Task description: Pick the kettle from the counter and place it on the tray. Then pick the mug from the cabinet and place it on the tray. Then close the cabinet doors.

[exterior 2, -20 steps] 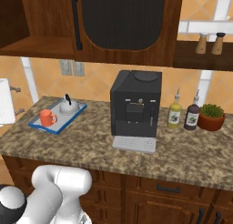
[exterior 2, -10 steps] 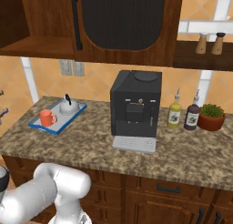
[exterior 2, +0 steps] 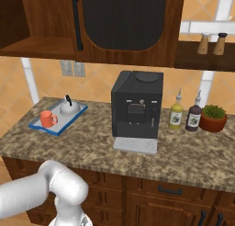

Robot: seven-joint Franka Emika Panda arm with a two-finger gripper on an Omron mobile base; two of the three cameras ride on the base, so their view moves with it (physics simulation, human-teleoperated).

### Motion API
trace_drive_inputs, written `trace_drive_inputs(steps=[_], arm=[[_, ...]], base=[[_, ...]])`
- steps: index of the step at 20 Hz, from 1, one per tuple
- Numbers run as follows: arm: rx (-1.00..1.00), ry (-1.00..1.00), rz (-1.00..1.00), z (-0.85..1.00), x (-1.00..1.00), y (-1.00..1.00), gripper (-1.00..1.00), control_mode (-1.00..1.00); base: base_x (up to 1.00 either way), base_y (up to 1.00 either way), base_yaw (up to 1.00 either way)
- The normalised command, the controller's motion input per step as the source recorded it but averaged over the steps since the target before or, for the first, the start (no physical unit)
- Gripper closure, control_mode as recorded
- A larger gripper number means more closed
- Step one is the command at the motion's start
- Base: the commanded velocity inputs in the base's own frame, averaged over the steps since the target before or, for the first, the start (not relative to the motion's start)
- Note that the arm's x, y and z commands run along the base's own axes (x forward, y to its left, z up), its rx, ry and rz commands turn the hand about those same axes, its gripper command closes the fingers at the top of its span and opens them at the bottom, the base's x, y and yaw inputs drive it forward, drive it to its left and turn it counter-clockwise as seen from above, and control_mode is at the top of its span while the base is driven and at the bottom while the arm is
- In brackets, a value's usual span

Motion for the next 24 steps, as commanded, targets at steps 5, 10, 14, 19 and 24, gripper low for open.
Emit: trace_drive_inputs(steps=[5, 10, 14, 19, 24], arm=[[-0.4, 0.24, -0.08, -0.01, 0.18, 0.65, -1.0, -1.0], [-0.25, 0.15, 0.0, 0.1, 0.14, 0.57, -1.0, -1.0], [-0.21, 0.16, -0.02, 0.13, 0.07, 0.58, -1.0, -1.0], [-0.19, 0.19, -0.04, 0.01, 0.02, 0.48, -1.0, -1.0], [-0.18, 0.21, 0.0, 0.04, 0.05, 0.36, -1.0, -1.0]], base=[[0.0, 0.0, 0.0], [0.0, 0.0, 0.0], [0.0, 0.0, 0.0], [0.0, 0.0, 0.0], [0.0, 0.0, 0.0]])
